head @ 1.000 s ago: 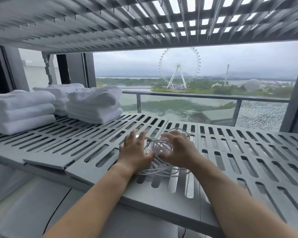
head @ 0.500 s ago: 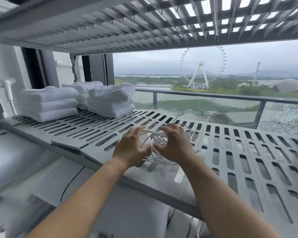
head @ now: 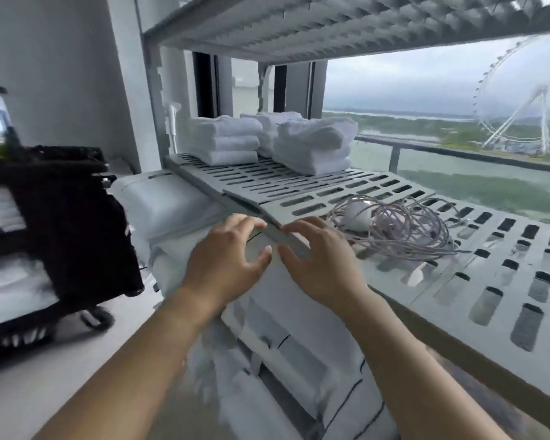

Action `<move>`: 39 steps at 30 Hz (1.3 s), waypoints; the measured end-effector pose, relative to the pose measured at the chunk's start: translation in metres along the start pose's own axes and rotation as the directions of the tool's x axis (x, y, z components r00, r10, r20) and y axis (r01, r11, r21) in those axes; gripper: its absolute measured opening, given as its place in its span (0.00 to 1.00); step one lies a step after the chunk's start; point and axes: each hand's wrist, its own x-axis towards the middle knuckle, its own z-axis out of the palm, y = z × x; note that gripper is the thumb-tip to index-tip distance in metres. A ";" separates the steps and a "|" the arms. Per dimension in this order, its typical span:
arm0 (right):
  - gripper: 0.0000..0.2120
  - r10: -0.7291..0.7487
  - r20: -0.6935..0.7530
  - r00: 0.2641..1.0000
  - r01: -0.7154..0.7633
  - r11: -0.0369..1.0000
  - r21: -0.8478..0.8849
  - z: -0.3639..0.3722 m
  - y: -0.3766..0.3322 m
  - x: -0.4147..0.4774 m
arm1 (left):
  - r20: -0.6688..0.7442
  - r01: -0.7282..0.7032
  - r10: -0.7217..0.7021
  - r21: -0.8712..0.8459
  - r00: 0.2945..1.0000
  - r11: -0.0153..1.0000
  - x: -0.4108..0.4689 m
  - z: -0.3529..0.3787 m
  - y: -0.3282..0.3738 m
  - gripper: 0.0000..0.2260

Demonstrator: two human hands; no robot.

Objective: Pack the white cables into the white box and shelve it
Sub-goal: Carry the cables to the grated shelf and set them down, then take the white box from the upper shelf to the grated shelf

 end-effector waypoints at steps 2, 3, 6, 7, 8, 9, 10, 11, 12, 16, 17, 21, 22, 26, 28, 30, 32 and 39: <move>0.14 -0.059 0.047 0.997 0.056 0.997 0.060 0.022 -0.024 -0.003 | -0.019 0.081 -0.080 0.070 0.997 0.994 -0.028 -0.022 -0.020 0.17; 0.14 -0.083 0.068 0.994 0.077 0.993 0.086 0.032 -0.036 -0.004 | -0.033 0.117 -0.114 0.095 0.993 0.989 -0.040 -0.032 -0.028 0.17; 0.12 -0.160 0.134 0.978 0.133 0.973 0.191 0.067 -0.081 -0.009 | -0.083 0.246 -0.235 0.177 0.969 0.953 -0.084 -0.069 -0.059 0.17; 0.12 -0.196 0.155 0.968 0.158 0.961 0.228 0.079 -0.099 -0.011 | -0.106 0.293 -0.276 0.211 0.955 0.933 -0.100 -0.084 -0.070 0.16; 0.12 -0.233 0.171 0.957 0.185 0.949 0.257 0.090 -0.118 -0.014 | -0.131 0.335 -0.312 0.241 0.941 0.911 -0.117 -0.098 -0.080 0.16; 0.12 -0.270 0.184 0.945 0.212 0.936 0.282 0.101 -0.136 -0.018 | -0.156 0.375 -0.344 0.266 0.926 0.888 -0.132 -0.112 -0.090 0.16; 0.12 -0.307 0.190 0.932 0.239 0.919 0.314 0.110 -0.154 -0.021 | -0.180 0.414 -0.376 0.285 0.909 0.865 -0.147 -0.126 -0.099 0.16; 0.11 -0.343 0.196 0.919 0.259 0.898 0.356 0.120 -0.174 -0.025 | -0.204 0.450 -0.404 0.299 0.892 0.841 -0.163 -0.141 -0.108 0.16; 0.11 -0.373 0.203 0.905 0.271 0.875 0.401 0.128 -0.193 -0.029 | -0.225 0.482 -0.430 0.308 0.874 0.820 -0.177 -0.155 -0.116 0.16; 0.11 -0.501 0.223 0.836 0.326 0.782 0.532 0.163 -0.276 -0.049 | -0.301 0.590 -0.512 0.312 0.805 0.745 -0.237 -0.215 -0.147 0.17; 0.11 -0.534 0.224 0.815 0.338 0.753 0.565 0.171 -0.298 -0.055 | -0.323 0.614 -0.526 0.318 0.786 0.722 -0.253 -0.231 -0.155 0.17; 0.11 -0.637 0.208 0.742 0.342 0.626 0.700 0.203 -0.389 -0.089 | -0.402 0.693 -0.566 0.352 0.719 0.630 -0.324 -0.300 -0.181 0.17; 0.10 -0.656 0.193 0.730 0.339 0.592 0.731 0.210 -0.413 -0.098 | -0.421 0.709 -0.573 0.351 0.703 0.612 -0.343 -0.318 -0.186 0.17; 0.09 -0.727 0.137 0.673 0.318 0.451 0.834 0.237 -0.510 -0.135 | -0.487 0.765 -0.591 0.401 0.644 0.503 -0.415 -0.391 -0.203 0.15; 0.10 -0.768 0.119 0.629 0.305 0.385 0.871 0.249 -0.558 -0.152 | -0.523 0.793 -0.597 0.420 0.608 0.441 -0.447 -0.424 -0.209 0.15; 0.10 -0.811 0.089 0.579 0.303 0.315 0.900 0.258 -0.603 -0.168 | -0.564 0.828 -0.607 0.419 0.559 0.373 -0.475 -0.454 -0.213 0.16; 0.11 -0.847 0.061 0.527 0.293 0.249 0.923 0.265 -0.644 -0.182 | -0.605 0.862 -0.618 0.404 0.502 0.305 -0.501 -0.481 -0.215 0.16; 0.11 -0.924 -0.012 0.382 0.231 0.083 0.969 0.291 -0.760 -0.231 | -0.715 0.931 -0.614 0.349 0.336 0.104 -0.573 -0.552 -0.225 0.16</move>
